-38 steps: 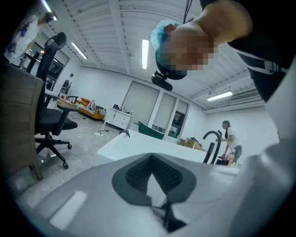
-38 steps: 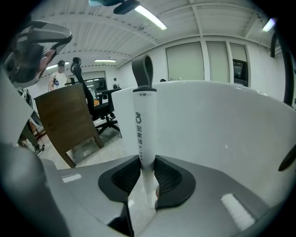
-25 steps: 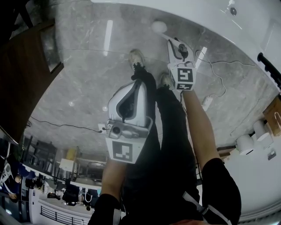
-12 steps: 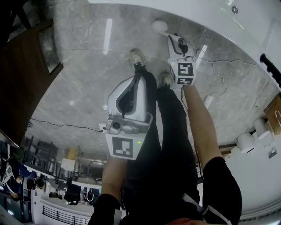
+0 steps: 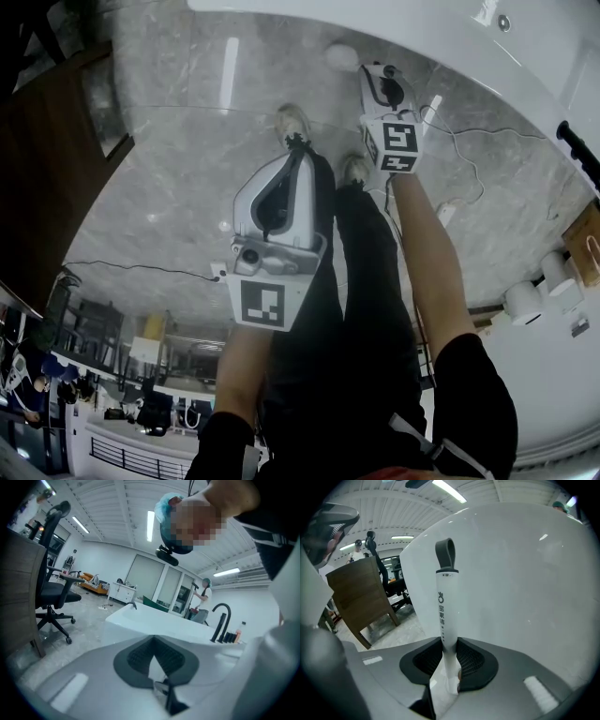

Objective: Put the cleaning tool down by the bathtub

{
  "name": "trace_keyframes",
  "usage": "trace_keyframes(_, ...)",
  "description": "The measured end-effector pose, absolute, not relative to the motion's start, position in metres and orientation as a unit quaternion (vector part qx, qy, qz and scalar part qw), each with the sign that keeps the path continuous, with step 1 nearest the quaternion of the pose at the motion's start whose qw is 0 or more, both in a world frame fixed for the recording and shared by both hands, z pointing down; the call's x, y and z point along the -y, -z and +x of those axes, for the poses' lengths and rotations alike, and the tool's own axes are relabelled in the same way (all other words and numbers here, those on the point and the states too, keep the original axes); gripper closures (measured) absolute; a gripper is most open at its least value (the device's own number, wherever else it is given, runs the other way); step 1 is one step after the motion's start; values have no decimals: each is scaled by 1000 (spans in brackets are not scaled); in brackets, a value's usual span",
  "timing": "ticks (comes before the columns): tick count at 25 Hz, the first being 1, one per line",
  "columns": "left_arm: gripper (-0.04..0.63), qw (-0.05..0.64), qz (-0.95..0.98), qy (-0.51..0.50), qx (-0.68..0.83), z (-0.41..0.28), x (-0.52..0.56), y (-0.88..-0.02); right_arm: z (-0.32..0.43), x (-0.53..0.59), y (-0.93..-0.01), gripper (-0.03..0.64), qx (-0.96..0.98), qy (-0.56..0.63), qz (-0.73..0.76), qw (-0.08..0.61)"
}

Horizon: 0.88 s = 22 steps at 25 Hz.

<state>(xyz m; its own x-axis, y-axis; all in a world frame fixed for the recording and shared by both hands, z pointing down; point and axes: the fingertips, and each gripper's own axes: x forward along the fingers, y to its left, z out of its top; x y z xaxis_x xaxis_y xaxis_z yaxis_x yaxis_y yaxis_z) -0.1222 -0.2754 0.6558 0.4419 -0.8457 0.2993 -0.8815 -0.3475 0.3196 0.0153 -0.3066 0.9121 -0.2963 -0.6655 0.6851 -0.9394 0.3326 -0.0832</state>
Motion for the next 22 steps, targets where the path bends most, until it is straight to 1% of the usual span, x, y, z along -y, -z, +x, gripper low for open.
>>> trace_keyframes(22, 589, 228, 824, -36, 517, -121, 289, -657, 23, 333, -917, 520, 754, -266, 540, 265)
